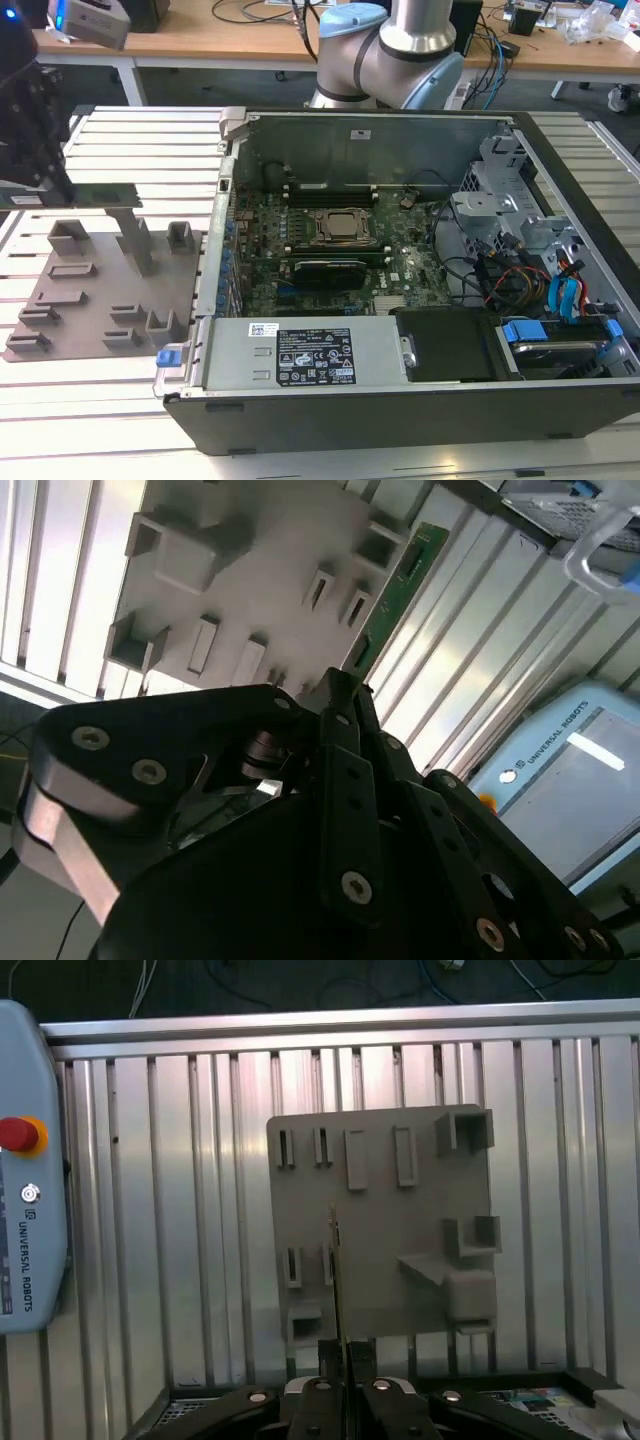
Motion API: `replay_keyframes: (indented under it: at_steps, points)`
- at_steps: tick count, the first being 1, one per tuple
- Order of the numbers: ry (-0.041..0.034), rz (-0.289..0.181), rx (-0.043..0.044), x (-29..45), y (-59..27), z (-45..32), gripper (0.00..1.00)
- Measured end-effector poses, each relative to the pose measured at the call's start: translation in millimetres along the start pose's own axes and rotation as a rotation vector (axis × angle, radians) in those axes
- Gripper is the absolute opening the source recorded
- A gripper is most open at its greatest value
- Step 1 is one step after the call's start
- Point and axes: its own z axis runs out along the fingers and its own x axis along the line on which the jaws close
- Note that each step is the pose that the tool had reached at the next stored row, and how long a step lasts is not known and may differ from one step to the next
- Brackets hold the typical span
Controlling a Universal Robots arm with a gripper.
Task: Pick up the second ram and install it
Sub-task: 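Pick up the second ram and move it above second insertion slot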
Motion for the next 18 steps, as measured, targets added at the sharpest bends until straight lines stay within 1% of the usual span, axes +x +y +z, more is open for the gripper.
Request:
replay_keyframes:
  at_steps: [2, 4, 7, 8, 9, 10, 12, 13, 15, 17, 18]
  points:
    - [0.0019, 0.000, -0.0005, -0.8, -15.0, 0.5, 0.14]
    - [0.0031, 0.000, -0.0010, -1.2, -25.0, 0.7, 0.14]
    - [0.0062, 0.000, -0.0018, -2.6, -49.7, 1.4, 0.14]
    - [0.0066, 0.000, -0.0018, -2.9, -53.7, 1.6, 0.14]
    - [0.0075, 0.000, -0.0019, -3.3, -59.9, 1.8, 0.14]
    - [0.0090, 0.000, -0.0021, -3.7, -68.4, 2.0, 0.14]
    - [0.0135, 0.000, -0.0022, -5.3, -90.6, 2.5, 0.14]
    - [0.0164, 0.000, -0.0023, -6.5, -103.0, 2.9, 0.14]
    - [0.0206, 0.000, -0.0023, -8.2, -123.0, 3.3, 0.14]
    - [0.0225, 0.000, -0.0024, -8.9, -132.7, 3.4, 0.14]
    - [0.0247, 0.000, -0.0025, -10.0, -145.8, 3.6, 0.14]
